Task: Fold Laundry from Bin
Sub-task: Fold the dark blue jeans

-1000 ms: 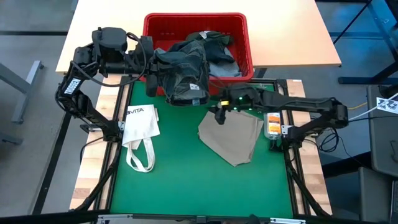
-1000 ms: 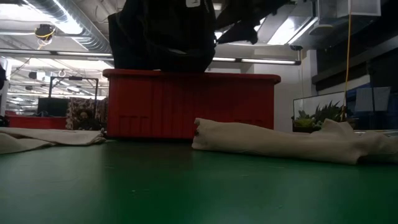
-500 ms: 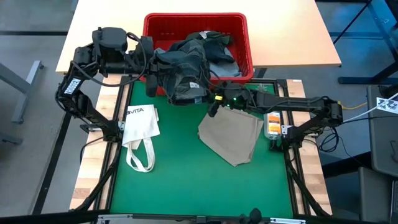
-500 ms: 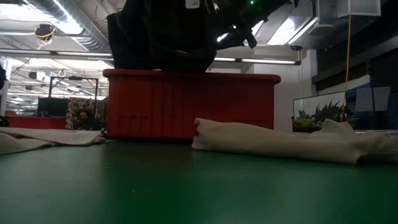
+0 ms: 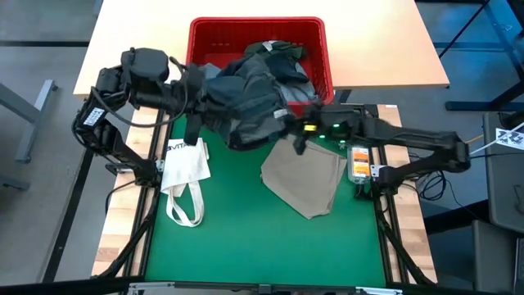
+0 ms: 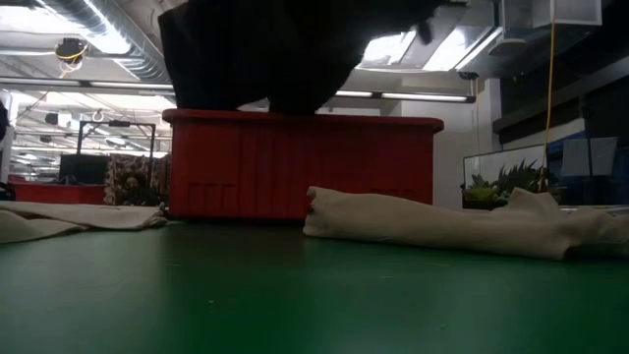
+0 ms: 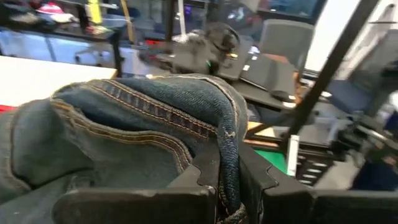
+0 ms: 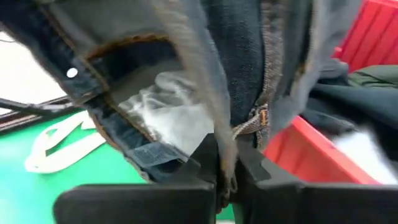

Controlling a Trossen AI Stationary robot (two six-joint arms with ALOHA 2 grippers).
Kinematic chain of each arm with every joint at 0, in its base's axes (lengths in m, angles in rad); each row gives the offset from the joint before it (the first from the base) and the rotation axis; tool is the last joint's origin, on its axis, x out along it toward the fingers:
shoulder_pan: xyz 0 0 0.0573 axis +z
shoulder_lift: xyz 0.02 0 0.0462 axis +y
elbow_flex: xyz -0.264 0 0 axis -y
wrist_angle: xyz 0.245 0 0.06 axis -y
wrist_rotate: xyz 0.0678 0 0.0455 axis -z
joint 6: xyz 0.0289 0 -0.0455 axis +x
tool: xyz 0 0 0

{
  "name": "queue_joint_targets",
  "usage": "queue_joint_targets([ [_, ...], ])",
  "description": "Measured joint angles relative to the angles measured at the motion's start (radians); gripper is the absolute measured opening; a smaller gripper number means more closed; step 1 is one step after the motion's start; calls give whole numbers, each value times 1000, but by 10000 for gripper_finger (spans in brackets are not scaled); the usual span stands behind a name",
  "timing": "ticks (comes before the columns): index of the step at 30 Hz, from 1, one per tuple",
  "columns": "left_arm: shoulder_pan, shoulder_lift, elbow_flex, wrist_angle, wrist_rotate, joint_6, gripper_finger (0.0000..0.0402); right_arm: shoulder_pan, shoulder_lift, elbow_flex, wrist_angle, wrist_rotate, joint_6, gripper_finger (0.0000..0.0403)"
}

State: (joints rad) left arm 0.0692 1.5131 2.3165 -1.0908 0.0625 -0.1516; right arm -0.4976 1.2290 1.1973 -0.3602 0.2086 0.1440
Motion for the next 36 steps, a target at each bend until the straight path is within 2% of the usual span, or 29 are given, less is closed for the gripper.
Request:
queue_joint_targets([
  [5, -91, 19, -3, 2, -4, -32, 18, 0, -142, 0, -228, -2, 2, 23],
  [8, -157, 53, -20, 5, -52, -56, 18, 0, -190, 0, -335, -1, 3, 14],
  [12, -230, 118, -36, 38, -122, -78, 18, 0, -221, 0, -424, 2, -17, 12],
  [15, -276, 177, -39, 89, -133, -79, 18, 0, -225, 0, -513, 1, -48, 20],
  [19, -328, 266, -40, 149, -141, -85, 18, 0, -225, 0, -653, -1, -96, 10],
  [23, -364, 342, -40, 197, -162, -90, 18, 0, -226, 1, -747, 20, -101, 12],
  [29, -388, 439, -40, 275, -167, -170, 18, 0, -241, 1, -946, 155, -114, 18],
  [36, -389, 546, -40, 407, -157, -243, 18, 0, -254, 2, -1102, 166, -112, 13],
])
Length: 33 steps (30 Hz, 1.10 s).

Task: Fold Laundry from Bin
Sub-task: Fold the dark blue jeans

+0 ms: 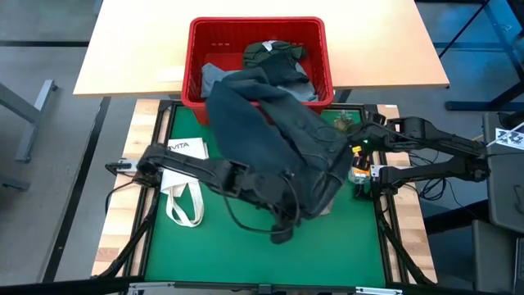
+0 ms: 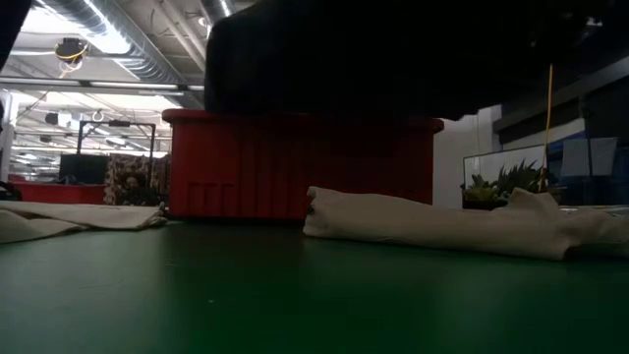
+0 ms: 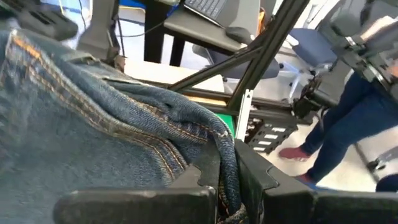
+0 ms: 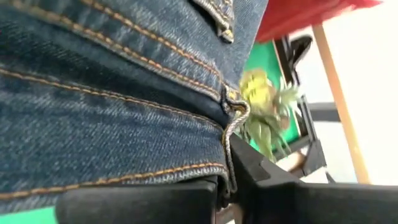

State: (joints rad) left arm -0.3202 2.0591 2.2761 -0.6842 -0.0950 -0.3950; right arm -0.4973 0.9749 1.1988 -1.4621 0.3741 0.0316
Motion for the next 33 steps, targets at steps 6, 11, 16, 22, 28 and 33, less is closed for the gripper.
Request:
queue_joint_targets([
  [6, 0, 96, 0, 95, 11, -69, 23, 0, 1, -1, -117, 2, 14, 23],
  [11, 0, 161, 0, 178, 12, -118, 24, -1, 5, -3, -114, 4, 13, 10],
  [16, 0, 222, 0, 261, 14, -126, 24, -1, 5, -3, -113, 9, 9, 29],
  [22, 0, 259, 0, 280, 11, -125, 37, -1, 5, -3, -111, 9, 9, 45],
  [28, 0, 259, 0, 281, -11, 2, 66, -1, 5, -3, -110, 37, 9, 47],
  [33, 0, 259, 1, 281, -12, 38, 113, -1, 5, -3, -109, 32, 8, 48],
])
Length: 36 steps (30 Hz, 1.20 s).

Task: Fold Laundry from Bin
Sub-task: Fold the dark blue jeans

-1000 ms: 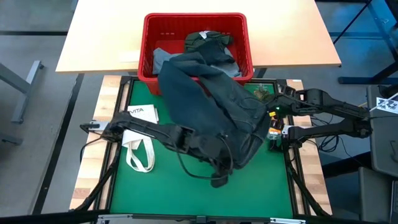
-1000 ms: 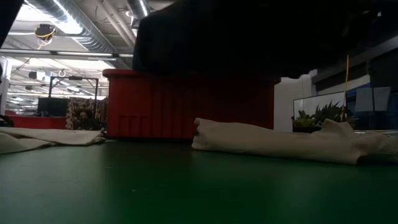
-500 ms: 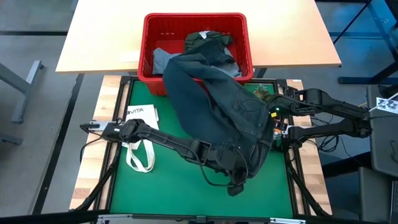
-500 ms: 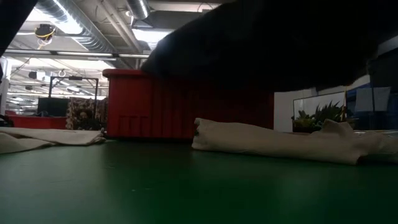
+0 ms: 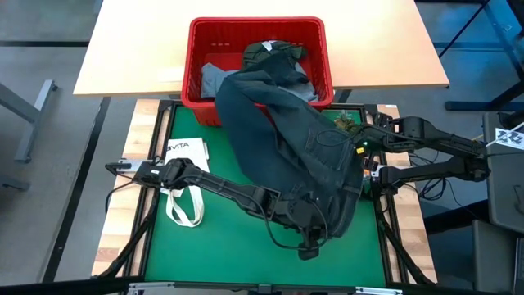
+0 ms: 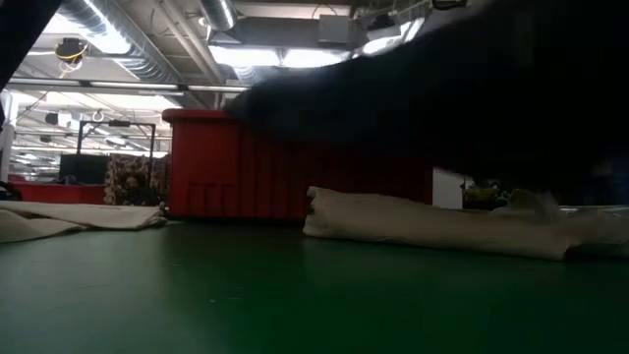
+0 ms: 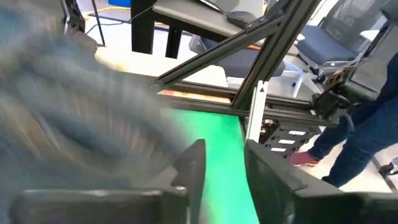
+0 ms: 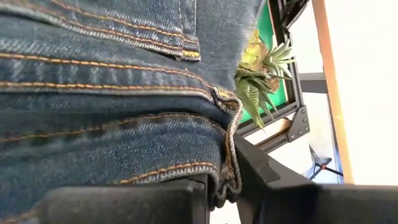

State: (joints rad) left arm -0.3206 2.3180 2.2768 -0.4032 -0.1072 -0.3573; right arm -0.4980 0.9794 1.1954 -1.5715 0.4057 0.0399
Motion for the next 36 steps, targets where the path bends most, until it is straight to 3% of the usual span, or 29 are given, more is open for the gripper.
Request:
queue_joint_targets([
  [4, 9, -1, 0, -6, 25, 37, 152, 0, 0, 0, 2, -5, -1, 57],
  [8, 30, -33, 8, -50, 77, 106, 174, 0, 0, 0, 0, -5, -1, 94],
  [15, 76, -138, 11, -226, 71, 158, 167, 0, 0, 0, 0, 20, -1, 191],
  [20, 116, -239, 11, -407, 63, 184, 157, 0, 0, 0, 0, 20, 44, 227],
  [23, 141, -279, 11, -531, 41, 185, 154, 0, 0, 0, 0, -94, 155, 228],
  [29, 193, -333, 11, -768, -53, 187, 153, 2, -4, 0, 1, -540, 255, 221],
  [36, 250, -344, 10, -916, -64, 248, 153, 56, -57, -73, 95, -575, 443, 221],
])
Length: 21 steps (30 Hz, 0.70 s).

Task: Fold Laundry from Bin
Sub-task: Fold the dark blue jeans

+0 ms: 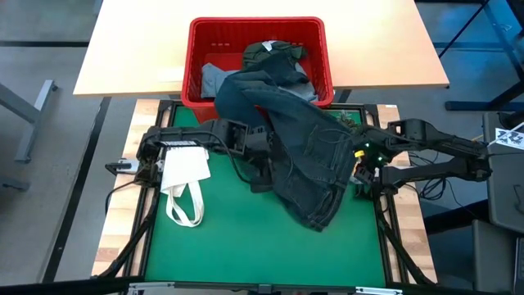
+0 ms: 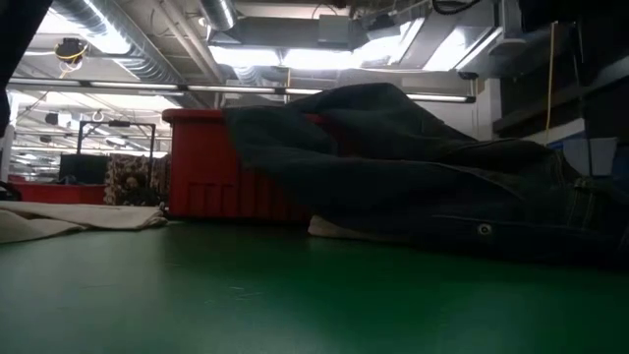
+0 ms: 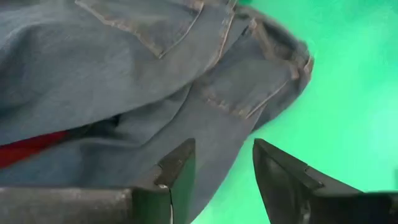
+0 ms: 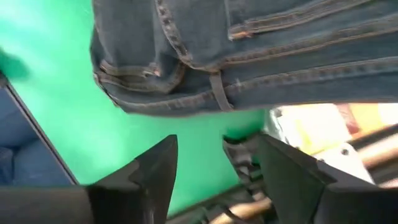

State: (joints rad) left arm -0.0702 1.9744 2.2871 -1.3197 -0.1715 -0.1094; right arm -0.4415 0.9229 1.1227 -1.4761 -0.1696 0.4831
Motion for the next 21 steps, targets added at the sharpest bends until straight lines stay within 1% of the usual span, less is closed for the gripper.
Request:
queue_joint_targets([
  [4, 26, -2, 0, -17, 0, 70, 153, 131, -61, -123, 117, -21, 150, 221],
  [10, 71, -12, 0, -39, 1, 151, 153, 380, -90, -311, 417, 24, 398, 221],
  [13, 98, -38, 0, -52, 1, 164, 153, 517, -68, -381, 559, 70, 500, 221],
  [15, 114, -60, 0, -53, 3, 161, 153, 601, -46, -403, 625, 108, 562, 221],
  [18, 129, -80, 0, -53, 9, 150, 153, 724, -6, -406, 666, 176, 667, 221],
  [21, 126, -89, 0, -53, 14, 149, 153, 842, 41, -406, 670, 263, 795, 221],
])
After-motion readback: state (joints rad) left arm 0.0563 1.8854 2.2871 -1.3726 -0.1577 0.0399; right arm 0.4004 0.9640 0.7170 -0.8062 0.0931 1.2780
